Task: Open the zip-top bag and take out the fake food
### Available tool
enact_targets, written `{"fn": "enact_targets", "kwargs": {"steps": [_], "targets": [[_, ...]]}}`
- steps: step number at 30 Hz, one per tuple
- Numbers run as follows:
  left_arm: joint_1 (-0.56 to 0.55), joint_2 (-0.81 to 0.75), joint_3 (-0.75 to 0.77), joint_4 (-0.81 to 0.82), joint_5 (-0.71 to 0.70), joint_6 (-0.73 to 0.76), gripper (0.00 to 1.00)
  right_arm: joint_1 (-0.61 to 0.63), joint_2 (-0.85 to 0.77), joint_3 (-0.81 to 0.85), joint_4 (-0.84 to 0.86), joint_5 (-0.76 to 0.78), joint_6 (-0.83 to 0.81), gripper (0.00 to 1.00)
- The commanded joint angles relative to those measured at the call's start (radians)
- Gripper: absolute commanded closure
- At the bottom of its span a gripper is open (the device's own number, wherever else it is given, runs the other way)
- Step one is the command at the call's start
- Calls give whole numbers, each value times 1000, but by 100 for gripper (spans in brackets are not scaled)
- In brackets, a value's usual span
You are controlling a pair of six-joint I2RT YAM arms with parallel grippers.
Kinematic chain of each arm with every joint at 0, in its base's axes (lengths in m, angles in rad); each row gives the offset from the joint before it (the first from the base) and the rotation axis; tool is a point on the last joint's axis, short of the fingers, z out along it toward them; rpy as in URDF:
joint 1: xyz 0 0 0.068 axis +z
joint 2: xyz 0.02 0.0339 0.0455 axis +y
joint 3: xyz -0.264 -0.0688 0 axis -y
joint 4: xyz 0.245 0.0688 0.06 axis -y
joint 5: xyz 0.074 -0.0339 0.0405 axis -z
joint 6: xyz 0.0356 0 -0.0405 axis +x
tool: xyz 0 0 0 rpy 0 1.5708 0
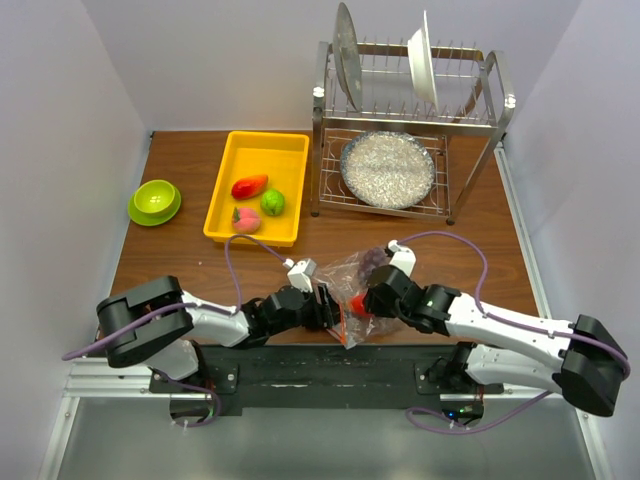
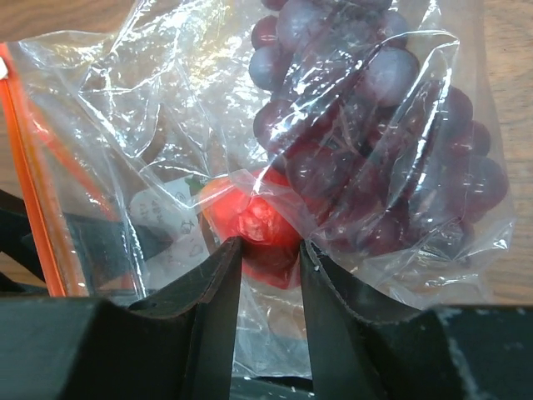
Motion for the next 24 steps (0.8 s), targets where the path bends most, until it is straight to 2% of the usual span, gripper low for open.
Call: {"fn": "enact_targets", "kwargs": {"steps": [1,7,10,15,24], "targets": [[-4,-46,-6,33,-49,-67,35,-6,-17,-38,69,-5,40,64],[-4,-46,24,-36,-86,-73,34,-13,-46,-113,219,-97,79,64],[-4,-49,41,-98,-115,-67,34,-18,-75,-145,238,-101,103,66],[-4,-57,41,-149,-157,-47,34,-30,-136,-201,235,-92,149,74],[-4,-57,118,-298,-243,90,39,-38,-284,-296,104,-45,197,78]]}}
